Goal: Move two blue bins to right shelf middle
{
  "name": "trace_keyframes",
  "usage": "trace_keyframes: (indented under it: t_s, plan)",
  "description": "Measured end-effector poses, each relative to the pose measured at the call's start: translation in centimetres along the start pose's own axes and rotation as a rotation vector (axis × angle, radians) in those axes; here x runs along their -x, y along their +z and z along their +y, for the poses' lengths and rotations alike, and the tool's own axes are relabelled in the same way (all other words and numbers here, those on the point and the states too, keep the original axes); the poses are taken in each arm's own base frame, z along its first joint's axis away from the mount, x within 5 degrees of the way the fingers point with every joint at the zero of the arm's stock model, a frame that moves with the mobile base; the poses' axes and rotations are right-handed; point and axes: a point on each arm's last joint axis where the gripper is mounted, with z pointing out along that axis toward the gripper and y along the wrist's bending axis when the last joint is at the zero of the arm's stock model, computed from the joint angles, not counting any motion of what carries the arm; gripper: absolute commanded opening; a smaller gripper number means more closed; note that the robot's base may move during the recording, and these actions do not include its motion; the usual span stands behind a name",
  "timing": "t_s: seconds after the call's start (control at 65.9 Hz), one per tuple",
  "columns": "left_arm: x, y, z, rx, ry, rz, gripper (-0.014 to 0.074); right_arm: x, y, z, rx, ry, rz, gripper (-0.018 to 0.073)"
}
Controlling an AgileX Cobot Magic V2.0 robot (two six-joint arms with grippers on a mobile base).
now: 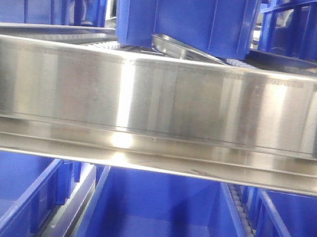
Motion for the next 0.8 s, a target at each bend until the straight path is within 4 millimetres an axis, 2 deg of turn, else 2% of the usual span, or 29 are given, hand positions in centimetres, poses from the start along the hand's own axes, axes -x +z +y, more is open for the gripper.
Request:
trace_keyframes:
  t_s: [0.804]
  plan:
    - [-0.02,0.00,0.01,0.001,0.000,0.003,-0.0111,-0.03,0.00,0.00,0.000,0.000,0.004,-0.0153]
